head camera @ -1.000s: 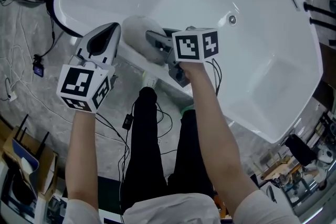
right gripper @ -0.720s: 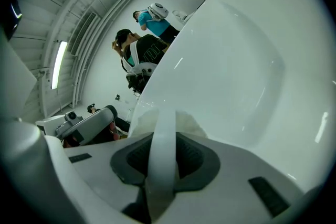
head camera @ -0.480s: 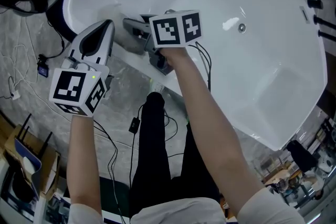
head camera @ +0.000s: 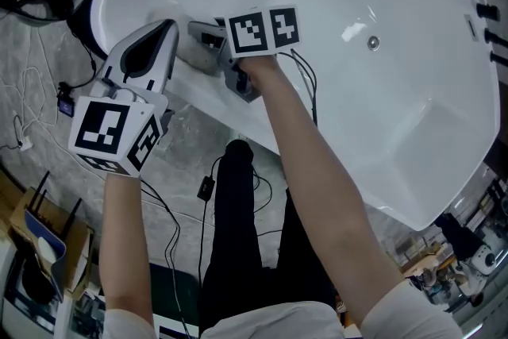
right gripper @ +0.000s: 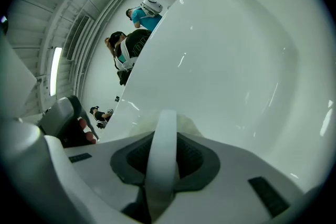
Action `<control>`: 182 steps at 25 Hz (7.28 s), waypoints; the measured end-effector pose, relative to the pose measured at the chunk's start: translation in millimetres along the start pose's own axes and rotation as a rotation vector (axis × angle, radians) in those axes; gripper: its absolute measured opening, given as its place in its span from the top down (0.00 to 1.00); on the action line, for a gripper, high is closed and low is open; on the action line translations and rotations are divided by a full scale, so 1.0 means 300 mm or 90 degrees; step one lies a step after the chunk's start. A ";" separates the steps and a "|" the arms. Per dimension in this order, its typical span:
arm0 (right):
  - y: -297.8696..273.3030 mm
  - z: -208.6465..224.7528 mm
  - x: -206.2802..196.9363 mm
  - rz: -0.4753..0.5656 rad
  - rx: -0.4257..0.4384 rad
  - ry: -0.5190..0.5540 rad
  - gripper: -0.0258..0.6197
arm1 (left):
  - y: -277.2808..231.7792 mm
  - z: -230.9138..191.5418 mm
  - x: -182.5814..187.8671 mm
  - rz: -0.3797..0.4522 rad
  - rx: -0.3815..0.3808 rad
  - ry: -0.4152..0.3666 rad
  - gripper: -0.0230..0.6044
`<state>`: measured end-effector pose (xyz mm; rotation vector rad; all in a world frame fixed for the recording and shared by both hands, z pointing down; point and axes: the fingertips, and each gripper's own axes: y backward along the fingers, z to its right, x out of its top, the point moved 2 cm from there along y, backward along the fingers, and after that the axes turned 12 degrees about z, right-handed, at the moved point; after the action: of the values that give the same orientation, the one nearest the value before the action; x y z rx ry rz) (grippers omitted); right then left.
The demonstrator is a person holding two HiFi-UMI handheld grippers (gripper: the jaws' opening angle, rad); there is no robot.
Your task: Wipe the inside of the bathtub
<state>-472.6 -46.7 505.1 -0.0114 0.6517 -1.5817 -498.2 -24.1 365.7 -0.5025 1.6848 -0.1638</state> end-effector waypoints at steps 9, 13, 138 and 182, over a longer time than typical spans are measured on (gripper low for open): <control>-0.008 0.174 -0.064 -0.028 -0.070 -0.018 0.82 | -0.102 0.032 0.104 0.003 -0.055 -0.008 0.95; -0.011 0.257 -0.079 -0.034 -0.096 -0.020 0.82 | -0.198 0.053 0.082 -0.043 -0.102 -0.034 0.95; 2.805 1.159 -1.180 0.021 -0.465 -0.240 0.82 | -0.491 2.488 -0.959 -0.481 -0.730 -0.365 0.95; 2.792 1.642 -1.364 -0.124 -0.501 -0.230 0.82 | -0.656 2.469 -1.216 -0.519 -0.716 -0.426 0.95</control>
<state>538.2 156.4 726.1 -0.9448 0.9612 -1.3622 299.8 80.3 635.6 -1.8392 0.6944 0.3712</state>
